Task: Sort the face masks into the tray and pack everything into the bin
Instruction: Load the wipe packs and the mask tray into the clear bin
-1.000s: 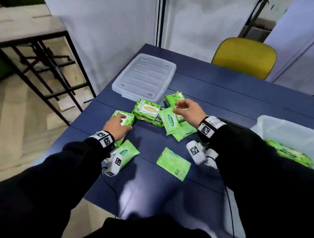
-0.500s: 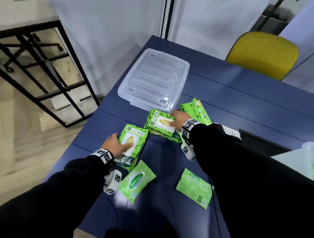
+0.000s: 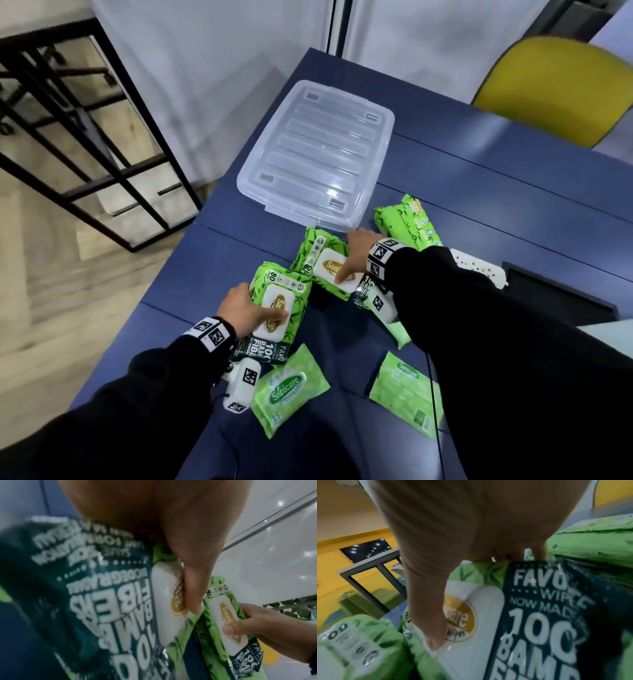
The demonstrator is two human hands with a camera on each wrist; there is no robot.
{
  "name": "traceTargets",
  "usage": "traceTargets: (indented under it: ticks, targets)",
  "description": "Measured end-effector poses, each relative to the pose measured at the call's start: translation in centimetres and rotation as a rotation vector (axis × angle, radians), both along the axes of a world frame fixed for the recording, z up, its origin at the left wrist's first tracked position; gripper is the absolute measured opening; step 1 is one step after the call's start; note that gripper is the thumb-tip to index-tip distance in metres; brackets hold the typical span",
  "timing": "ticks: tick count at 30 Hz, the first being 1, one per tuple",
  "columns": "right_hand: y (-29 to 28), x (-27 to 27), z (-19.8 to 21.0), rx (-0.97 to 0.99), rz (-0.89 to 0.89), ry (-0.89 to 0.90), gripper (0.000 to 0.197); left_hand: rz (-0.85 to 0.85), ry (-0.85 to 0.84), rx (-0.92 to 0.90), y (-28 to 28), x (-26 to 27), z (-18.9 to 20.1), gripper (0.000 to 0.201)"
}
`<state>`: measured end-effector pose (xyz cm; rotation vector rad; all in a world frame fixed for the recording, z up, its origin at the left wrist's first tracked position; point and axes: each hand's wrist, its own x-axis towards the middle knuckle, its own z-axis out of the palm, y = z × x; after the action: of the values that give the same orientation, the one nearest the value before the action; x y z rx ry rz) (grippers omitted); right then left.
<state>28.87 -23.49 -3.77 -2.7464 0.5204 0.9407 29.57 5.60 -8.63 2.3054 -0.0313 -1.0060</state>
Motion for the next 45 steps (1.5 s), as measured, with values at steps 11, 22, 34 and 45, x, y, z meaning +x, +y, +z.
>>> traceTargets:
  ticks: [11,22,34,45]
  targets:
    - [3.4,-10.3,3.8,0.732,-0.778,-0.418,0.067,0.248,0.153,-0.493,2.1,-3.4,4.9,0.063]
    - [5.3,-26.7,1.8,0.907,-1.478,-0.557,0.066,0.264,0.363,-0.719,-3.9,-11.7,9.2,0.070]
    - [4.8,-36.3,6.9,1.031,-1.661,-0.932,0.051,-0.097,-0.010,-0.162,-7.5,-18.7,1.7,0.089]
    - [-1.1,-45.8,19.2,1.201,-1.217,-1.162,0.061,-0.468,0.339,-0.886,-22.1,-31.9,25.8,0.027]
